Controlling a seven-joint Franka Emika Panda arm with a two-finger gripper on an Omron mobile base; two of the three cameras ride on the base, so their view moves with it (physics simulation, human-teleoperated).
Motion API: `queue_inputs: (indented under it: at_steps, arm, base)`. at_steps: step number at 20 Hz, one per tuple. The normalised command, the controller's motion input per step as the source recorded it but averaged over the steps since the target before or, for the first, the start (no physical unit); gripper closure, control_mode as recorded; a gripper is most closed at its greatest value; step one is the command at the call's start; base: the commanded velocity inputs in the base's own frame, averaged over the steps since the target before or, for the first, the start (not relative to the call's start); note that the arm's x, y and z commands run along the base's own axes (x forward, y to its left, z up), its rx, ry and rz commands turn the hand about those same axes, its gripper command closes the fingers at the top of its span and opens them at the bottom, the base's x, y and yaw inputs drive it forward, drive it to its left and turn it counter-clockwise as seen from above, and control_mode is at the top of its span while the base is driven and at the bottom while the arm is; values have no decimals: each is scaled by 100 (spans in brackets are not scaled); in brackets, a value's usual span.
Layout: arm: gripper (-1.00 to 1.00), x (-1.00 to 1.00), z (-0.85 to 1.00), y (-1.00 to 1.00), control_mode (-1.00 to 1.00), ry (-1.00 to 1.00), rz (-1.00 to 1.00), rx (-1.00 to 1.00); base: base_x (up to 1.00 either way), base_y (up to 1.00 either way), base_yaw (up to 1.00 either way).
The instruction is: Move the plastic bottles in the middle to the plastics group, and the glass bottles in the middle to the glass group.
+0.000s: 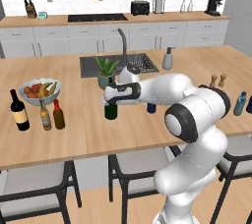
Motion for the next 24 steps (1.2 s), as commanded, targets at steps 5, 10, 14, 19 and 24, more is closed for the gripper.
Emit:
queue_inputs:
  at_steps: [5,10,14,19,24]
  arm:
    - [100,30,-9,74,-100,0,43,0]
    - [100,1,-18,80,-100,-1,30,0]
    - [100,23,-8,69,-100,0,12,0]
    - [100,33,-9,38,-100,0,0,-1]
    - [100,11,0,41,-100,0,0,0]
  base:
    - [0,0,0]
    - [0,0,0]
    - [0,0,0]
    - [0,0,0]
    - [0,0,0]
